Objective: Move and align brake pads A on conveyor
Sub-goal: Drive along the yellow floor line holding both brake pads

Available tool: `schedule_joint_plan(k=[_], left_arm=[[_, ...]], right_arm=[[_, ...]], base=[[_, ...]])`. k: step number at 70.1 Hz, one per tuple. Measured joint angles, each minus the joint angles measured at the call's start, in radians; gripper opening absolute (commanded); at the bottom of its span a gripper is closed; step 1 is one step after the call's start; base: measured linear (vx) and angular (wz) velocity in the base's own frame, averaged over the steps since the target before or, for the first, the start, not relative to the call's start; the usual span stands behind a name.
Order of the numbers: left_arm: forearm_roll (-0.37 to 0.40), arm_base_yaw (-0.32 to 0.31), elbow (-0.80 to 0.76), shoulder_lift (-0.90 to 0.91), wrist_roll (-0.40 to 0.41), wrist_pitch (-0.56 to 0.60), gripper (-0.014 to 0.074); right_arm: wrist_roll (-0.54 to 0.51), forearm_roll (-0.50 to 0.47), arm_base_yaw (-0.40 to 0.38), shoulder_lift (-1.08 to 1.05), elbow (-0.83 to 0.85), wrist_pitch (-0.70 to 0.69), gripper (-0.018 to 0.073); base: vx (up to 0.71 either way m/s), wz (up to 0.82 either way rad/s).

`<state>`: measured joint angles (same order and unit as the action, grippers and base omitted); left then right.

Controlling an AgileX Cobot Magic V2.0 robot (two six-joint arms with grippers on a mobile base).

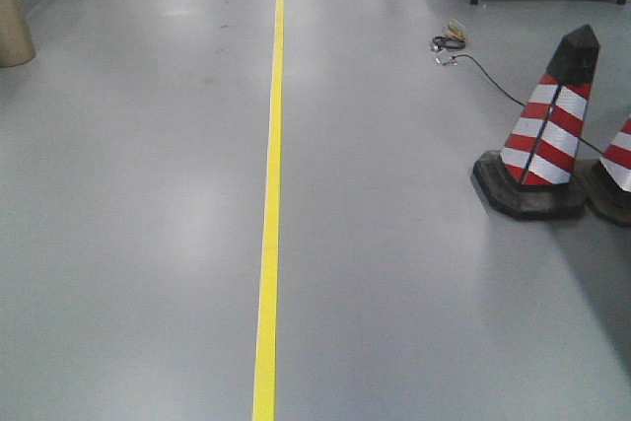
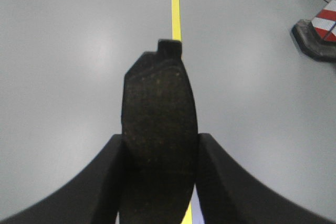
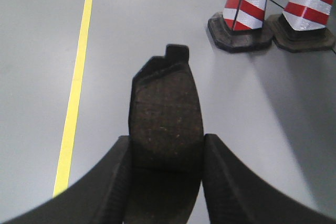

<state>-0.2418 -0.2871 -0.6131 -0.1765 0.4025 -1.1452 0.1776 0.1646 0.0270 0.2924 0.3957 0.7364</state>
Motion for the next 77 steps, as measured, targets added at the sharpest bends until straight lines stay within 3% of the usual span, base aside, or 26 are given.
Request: schedule_joint_plan(k=[39, 77], left_arm=[[0.000, 0.000, 0.000, 0.000, 0.000, 0.000, -0.0006], [0.000, 0.000, 0.000, 0.000, 0.000, 0.001, -0.0006]], right_arm=[[0.000, 0.000, 0.000, 0.000, 0.000, 0.000, -0.0007], [0.000, 0.000, 0.000, 0.000, 0.000, 0.000, -0.0007]], base=[[0.66, -0.07], [0.47, -0.03]])
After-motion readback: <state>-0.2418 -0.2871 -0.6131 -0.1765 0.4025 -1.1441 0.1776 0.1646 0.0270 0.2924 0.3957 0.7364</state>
